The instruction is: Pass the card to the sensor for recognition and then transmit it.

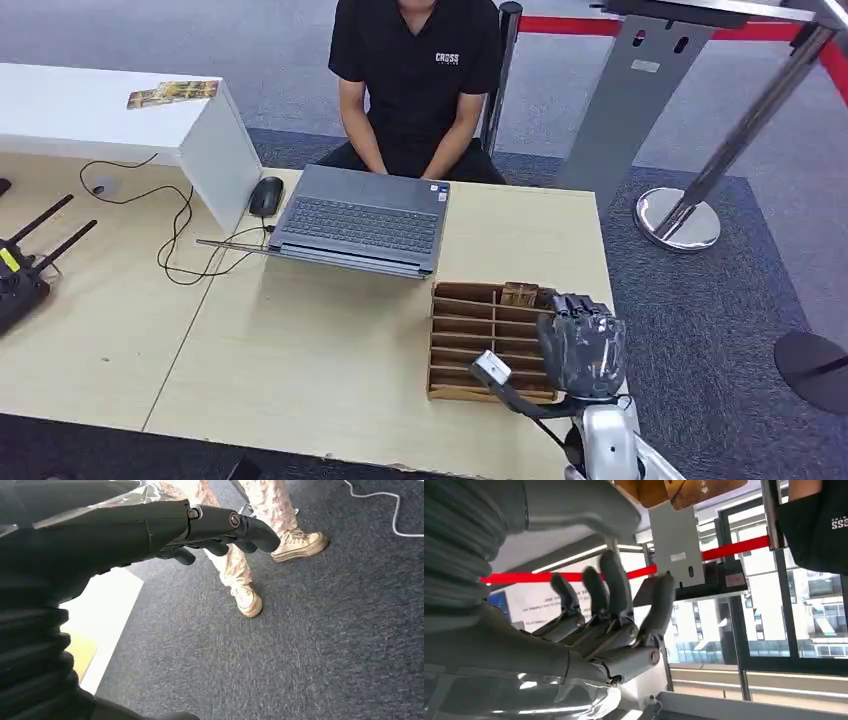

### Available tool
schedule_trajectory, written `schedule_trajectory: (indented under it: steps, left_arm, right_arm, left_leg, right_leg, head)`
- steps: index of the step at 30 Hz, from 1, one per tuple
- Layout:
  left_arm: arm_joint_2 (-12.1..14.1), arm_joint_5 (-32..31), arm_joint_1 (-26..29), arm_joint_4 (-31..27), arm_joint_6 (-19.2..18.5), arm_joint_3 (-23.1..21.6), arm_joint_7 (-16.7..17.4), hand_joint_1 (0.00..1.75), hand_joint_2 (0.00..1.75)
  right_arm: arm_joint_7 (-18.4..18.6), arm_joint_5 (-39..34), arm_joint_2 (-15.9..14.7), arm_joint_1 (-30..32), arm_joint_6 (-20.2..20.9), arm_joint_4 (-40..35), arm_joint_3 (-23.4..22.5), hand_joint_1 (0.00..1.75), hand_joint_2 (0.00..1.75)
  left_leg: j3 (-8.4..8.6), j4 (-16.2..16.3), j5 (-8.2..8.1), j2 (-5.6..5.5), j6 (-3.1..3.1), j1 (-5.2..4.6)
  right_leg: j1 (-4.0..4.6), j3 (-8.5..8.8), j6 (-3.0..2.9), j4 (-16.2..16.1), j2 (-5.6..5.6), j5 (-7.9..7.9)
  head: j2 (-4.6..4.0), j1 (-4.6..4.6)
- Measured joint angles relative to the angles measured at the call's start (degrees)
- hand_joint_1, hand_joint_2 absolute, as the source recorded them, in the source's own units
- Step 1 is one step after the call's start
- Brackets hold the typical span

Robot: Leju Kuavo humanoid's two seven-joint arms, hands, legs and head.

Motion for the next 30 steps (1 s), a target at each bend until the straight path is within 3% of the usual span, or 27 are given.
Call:
schedule_trajectory:
  steps: [30]
  left_arm:
    - [0.00,-0.24,0.00,0.00,0.00,0.00,-0.02,0.00,1.75]
  right_arm:
    - [0.00,0.81,0.09,0.41,-0.42,0.09,-0.02,0.00,1.75]
  left_leg:
    - [-0.07,0.00,0.00,0.00,0.00,0.00]
  right_leg:
    - [0.00,-0.07,0.00,0.00,0.00,0.00]
  head:
    - [0.00,0.00]
